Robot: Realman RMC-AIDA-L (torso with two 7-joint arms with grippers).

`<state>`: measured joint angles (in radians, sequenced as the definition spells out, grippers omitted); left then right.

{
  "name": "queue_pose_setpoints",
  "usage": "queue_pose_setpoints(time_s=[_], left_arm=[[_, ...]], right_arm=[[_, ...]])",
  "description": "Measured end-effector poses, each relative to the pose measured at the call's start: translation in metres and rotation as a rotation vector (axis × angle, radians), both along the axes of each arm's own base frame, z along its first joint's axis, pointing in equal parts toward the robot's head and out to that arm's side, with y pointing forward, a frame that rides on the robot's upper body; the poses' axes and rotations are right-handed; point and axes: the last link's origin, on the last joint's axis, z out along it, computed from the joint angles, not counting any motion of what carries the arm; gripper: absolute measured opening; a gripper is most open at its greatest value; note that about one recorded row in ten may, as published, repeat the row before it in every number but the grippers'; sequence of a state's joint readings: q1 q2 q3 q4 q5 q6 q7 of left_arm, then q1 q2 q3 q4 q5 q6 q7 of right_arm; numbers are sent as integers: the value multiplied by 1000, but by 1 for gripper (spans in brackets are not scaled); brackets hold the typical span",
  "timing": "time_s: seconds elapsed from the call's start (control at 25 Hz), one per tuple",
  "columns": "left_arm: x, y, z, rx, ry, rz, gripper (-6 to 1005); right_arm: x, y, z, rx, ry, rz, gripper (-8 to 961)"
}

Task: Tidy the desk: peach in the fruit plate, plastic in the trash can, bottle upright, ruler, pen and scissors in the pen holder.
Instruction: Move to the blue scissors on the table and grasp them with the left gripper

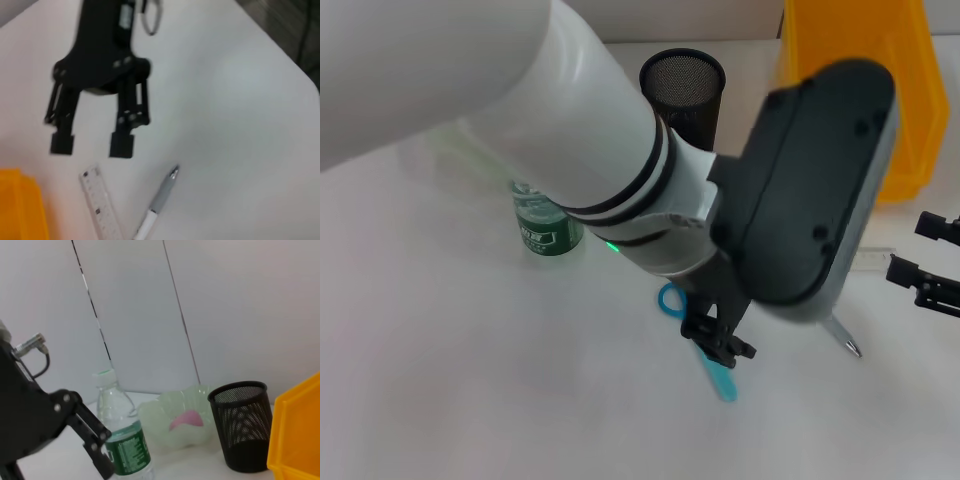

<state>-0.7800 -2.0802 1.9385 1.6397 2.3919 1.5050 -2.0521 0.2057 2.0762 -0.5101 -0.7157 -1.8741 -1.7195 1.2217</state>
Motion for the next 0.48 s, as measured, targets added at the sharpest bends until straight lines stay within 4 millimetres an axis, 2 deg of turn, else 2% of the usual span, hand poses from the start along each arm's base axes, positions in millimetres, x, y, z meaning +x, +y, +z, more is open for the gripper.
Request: queue_pose_setpoints(time_s=[0.08, 0.12, 0.28, 0.44, 0.48], left_arm=[[-3, -3, -10, -70, 67, -160, 767], [-3, -3, -10, -70, 67, -160, 766], [-12, -6, -33, -142, 218, -384, 764], [-11, -6, -39, -157, 245, -439, 762], [-6, -5, -45, -191, 277, -504, 761]], right_arm=[[1, -1, 1, 0, 2, -2, 827], [1, -1, 1, 0, 2, -2, 827], [4, -3, -2, 8, 10, -20, 827], [5, -6, -9, 10, 25, -28, 827], [6, -7, -13, 9, 30, -30, 827]])
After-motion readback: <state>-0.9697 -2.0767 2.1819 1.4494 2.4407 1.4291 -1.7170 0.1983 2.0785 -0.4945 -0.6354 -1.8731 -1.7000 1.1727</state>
